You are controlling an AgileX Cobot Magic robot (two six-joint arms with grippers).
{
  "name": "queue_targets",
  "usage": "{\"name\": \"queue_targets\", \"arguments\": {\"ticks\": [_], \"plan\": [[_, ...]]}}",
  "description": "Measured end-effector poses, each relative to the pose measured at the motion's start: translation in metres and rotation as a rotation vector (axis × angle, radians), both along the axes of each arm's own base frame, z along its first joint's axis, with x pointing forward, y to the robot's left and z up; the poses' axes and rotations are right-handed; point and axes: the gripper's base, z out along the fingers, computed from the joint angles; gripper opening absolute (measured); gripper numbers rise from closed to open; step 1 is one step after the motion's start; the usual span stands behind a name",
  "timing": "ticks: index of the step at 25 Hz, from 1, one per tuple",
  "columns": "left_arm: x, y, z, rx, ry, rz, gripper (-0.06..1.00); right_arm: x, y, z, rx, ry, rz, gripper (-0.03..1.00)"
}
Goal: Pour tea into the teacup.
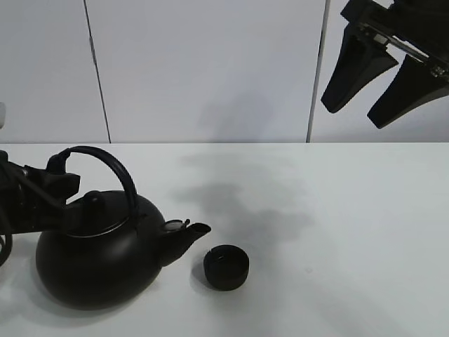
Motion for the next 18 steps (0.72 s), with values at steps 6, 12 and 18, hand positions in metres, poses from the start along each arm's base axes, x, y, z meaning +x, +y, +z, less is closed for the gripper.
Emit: {"name": "queue_targets", "arguments": {"ticks": [6, 12, 18], "plan": [[-0.0032, 0.0039, -0.0023, 0.045, -0.003, 0.007, 0.11, 0.0000, 0.0000, 0.0000, 0.000, 0.000, 0.000, 0.49], [-0.0039, 0.0043, -0.0021, 0.074, -0.017, -0.003, 0.11, 0.0000, 0.0000, 0.0000, 0.000, 0.000, 0.000, 0.49], [-0.0039, 0.0043, -0.0019, 0.088, -0.024, -0.009, 0.11, 0.0003, 0.0000, 0.0001, 0.000, -0.003, -0.001, 0.49]]}}
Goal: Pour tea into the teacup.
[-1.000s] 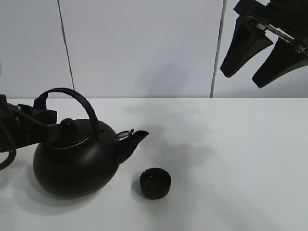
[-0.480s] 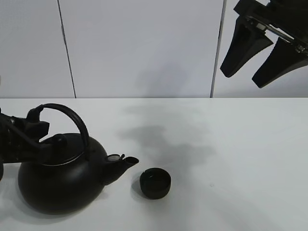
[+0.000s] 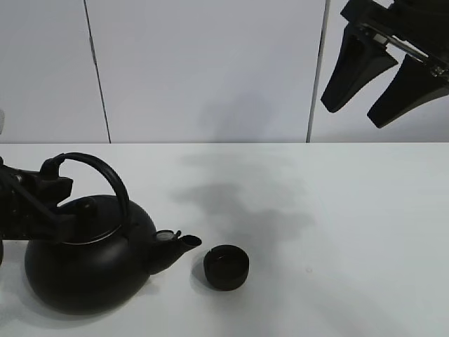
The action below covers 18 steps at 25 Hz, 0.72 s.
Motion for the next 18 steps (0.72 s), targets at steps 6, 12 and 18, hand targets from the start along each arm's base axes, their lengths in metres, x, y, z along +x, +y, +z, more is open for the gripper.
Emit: {"name": "queue_targets", "arguments": {"ticks": [6, 12, 18], "plan": [[-0.003, 0.002, 0.004, -0.026, -0.041, 0.002, 0.21, 0.000, 0.000, 0.000, 0.000, -0.001, 0.000, 0.49], [-0.019, 0.010, -0.001, -0.047, -0.002, 0.018, 0.30, 0.000, 0.000, 0.000, 0.000, -0.003, -0.001, 0.49], [-0.029, 0.016, -0.006, -0.087, 0.052, 0.042, 0.31, 0.000, 0.000, 0.000, 0.000, -0.004, -0.002, 0.49]]}}
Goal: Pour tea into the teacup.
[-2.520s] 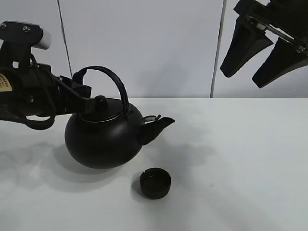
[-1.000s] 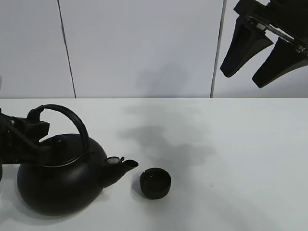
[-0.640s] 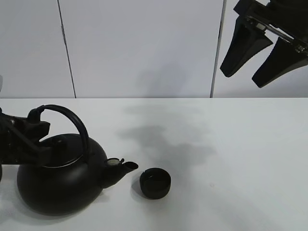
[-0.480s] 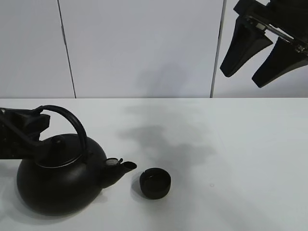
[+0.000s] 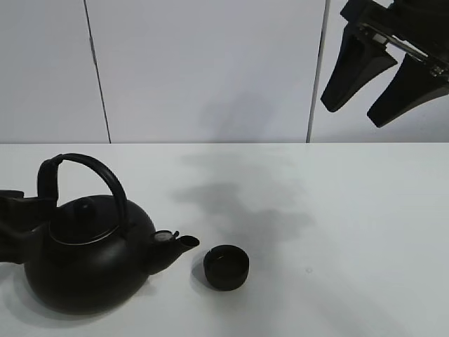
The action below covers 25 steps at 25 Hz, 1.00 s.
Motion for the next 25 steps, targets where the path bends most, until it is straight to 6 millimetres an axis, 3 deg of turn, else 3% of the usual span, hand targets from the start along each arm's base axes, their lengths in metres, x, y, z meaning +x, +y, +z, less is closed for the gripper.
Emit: {"name": "queue_targets", "arguments": {"ticks": [5, 14, 18, 25], "plan": [[-0.003, 0.002, 0.015, -0.097, -0.038, 0.023, 0.31, 0.000, 0.000, 0.000, 0.000, 0.000, 0.000, 0.49], [-0.011, 0.006, 0.068, -0.272, -0.264, 0.022, 0.31, 0.000, 0.000, 0.000, 0.000, -0.001, 0.000, 0.49], [0.005, -0.008, 0.100, -0.351, -0.339, -0.038, 0.31, 0.000, 0.000, 0.000, 0.000, -0.001, 0.000, 0.49], [0.048, -0.044, 0.150, -0.364, -0.205, -0.141, 0.31, 0.000, 0.000, 0.000, 0.000, -0.002, -0.001, 0.49]]}}
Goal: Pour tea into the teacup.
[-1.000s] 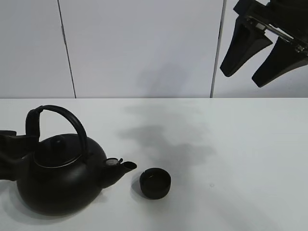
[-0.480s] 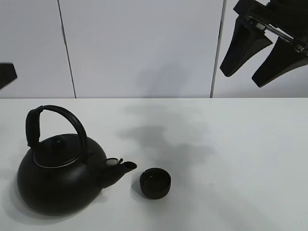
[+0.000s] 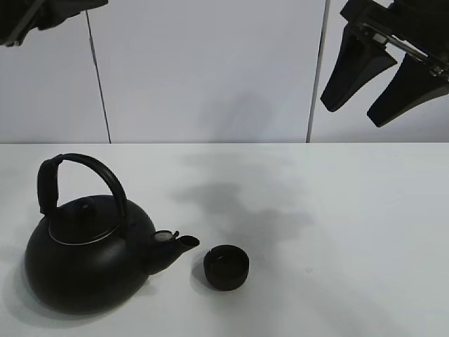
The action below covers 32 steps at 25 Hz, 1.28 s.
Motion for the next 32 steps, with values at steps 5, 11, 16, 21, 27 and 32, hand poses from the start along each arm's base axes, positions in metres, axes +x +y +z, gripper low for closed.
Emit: {"name": "queue_targets", "arguments": {"ticks": [5, 11, 16, 21, 27, 32], "plan": [[0.022, -0.009, 0.030, 0.043, 0.241, 0.039, 0.32, 0.000, 0.000, 0.000, 0.000, -0.001, 0.000, 0.49], [0.032, -0.007, 0.057, 0.045, 0.432, 0.140, 0.33, 0.000, 0.000, 0.000, 0.000, -0.003, -0.001, 0.49], [0.050, -0.015, 0.047, 0.091, 0.648, 0.197, 0.33, 0.001, 0.000, 0.000, 0.001, -0.007, -0.004, 0.49], [0.070, -0.027, 0.023, 0.176, 0.821, 0.211, 0.44, 0.001, 0.000, 0.000, 0.001, -0.007, -0.004, 0.49], [0.078, -0.043, 0.024, 0.142, 0.882, 0.117, 0.53, 0.001, 0.000, 0.000, 0.001, -0.007, -0.004, 0.49], [0.076, -0.050, 0.029, 0.068, 0.916, 0.051, 0.53, 0.001, 0.000, 0.000, 0.001, -0.007, -0.004, 0.49]]}}
